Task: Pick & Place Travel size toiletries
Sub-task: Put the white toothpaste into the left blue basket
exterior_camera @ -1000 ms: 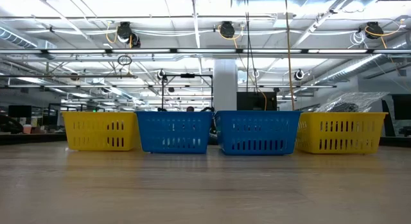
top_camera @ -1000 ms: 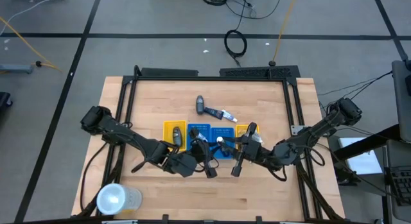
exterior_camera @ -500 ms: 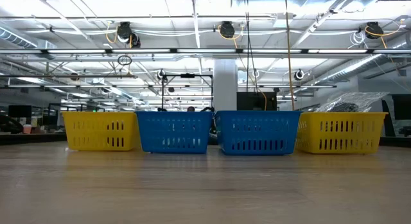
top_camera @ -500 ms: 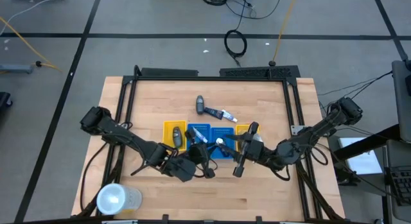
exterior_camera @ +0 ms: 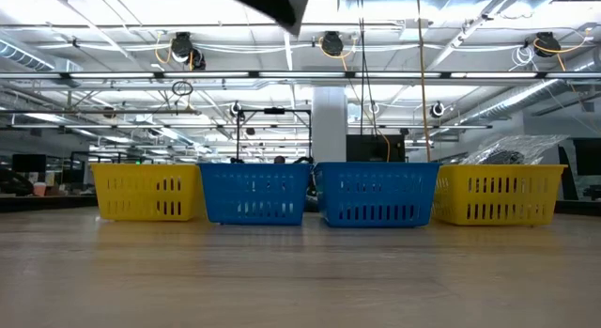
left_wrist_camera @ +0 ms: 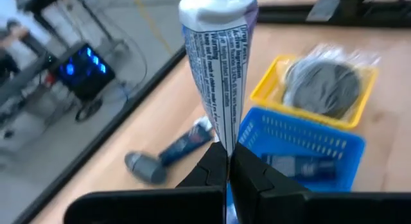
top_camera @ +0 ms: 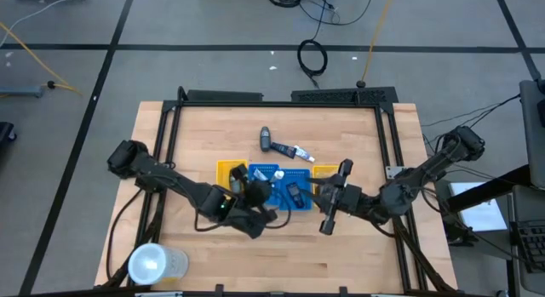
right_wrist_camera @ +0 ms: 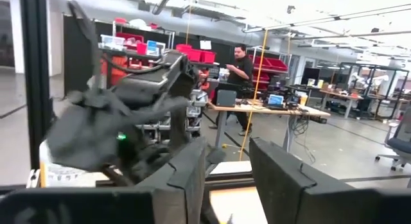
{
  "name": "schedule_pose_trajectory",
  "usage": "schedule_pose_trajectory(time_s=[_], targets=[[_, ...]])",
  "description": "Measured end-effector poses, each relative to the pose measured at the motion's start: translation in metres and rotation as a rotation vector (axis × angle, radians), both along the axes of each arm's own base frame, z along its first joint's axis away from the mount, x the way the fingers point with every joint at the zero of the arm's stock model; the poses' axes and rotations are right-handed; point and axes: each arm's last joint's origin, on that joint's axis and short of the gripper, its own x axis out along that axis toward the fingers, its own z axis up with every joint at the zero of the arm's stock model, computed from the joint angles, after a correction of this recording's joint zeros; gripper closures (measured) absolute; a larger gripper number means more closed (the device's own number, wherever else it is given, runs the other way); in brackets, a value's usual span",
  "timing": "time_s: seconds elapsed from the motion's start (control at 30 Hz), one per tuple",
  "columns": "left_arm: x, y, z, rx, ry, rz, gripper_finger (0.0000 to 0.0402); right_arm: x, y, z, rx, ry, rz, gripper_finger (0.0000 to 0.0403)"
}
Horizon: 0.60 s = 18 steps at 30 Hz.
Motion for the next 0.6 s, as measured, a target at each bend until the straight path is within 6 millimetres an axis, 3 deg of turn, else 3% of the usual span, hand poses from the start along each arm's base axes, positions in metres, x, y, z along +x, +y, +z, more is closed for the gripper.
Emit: schedule_pose_trajectory(time_s=[0.27, 0.6], targets=[[0.003, 0.03, -0.029, -0.143, 0.103, 0.026, 0.0401, -0.002, 0.006, -0.005, -0.027, 0.045, 0.02, 0.0303], [0.003, 0.077, -0.081, -0.366, 0.19, 0.033, 0.0402, -0.001, 0.006, -0.013, -0.003, 0.098, 0.028, 0.031]])
